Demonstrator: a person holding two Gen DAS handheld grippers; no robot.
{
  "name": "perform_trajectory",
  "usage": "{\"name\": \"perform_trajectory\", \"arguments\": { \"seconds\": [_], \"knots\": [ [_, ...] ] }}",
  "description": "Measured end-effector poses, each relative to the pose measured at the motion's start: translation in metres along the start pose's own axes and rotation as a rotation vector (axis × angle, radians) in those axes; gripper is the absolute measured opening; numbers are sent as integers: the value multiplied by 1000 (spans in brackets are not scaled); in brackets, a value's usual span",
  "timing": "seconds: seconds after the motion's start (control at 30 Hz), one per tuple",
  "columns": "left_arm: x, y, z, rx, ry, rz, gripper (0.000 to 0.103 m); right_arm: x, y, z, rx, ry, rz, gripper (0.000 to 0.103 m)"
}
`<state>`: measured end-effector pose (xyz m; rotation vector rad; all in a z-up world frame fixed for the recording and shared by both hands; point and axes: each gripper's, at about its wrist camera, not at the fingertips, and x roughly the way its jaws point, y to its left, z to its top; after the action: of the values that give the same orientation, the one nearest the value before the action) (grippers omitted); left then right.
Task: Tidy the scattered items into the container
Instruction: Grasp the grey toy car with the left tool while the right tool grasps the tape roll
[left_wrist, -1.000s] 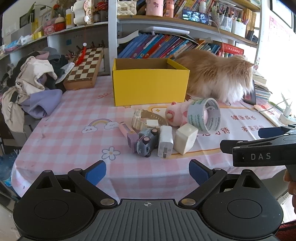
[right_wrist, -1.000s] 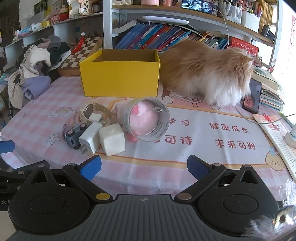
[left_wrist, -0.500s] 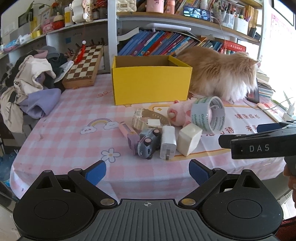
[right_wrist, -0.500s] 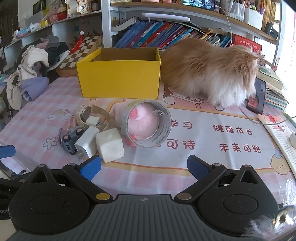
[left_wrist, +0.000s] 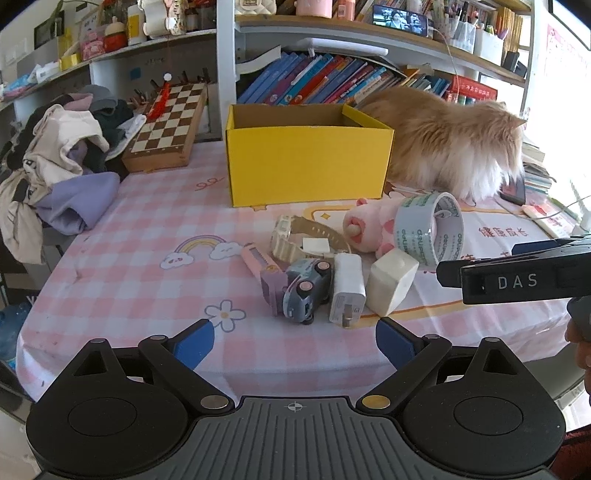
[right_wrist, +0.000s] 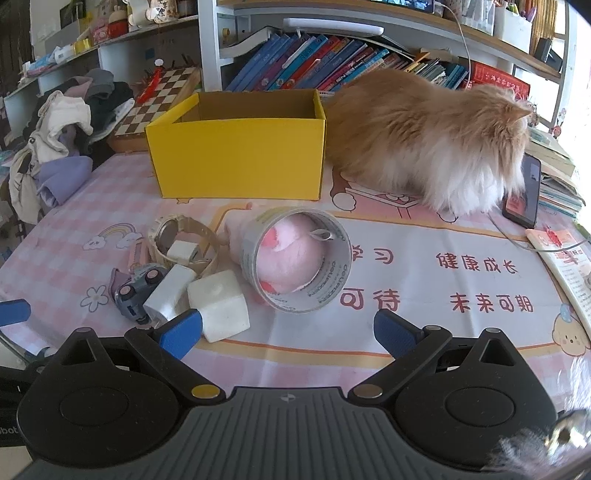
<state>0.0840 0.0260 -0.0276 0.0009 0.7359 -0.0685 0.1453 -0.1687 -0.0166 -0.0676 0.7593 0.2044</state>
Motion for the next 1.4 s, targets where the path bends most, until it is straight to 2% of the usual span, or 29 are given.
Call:
{"name": "perform_trajectory", "arguments": {
  "seconds": [0.1,0.57,0.67,1.03,1.4],
  "knots": [
    [5,2,2,-5,6,1,90,5,-2,3,3,5,-3,101],
    [24,6,16,-1,19,22,87,26,-8,20,23,16,12,101],
    [30,8,21,-12,30,24,82,30,-11,24,28,19,15,101],
    [57,11,29,-26,88,35,80,55,-19,39,38,59,33,101],
    [87,12,33,-36,154,27,73,78,-20,49,16,102,64,101]
  ]
}}
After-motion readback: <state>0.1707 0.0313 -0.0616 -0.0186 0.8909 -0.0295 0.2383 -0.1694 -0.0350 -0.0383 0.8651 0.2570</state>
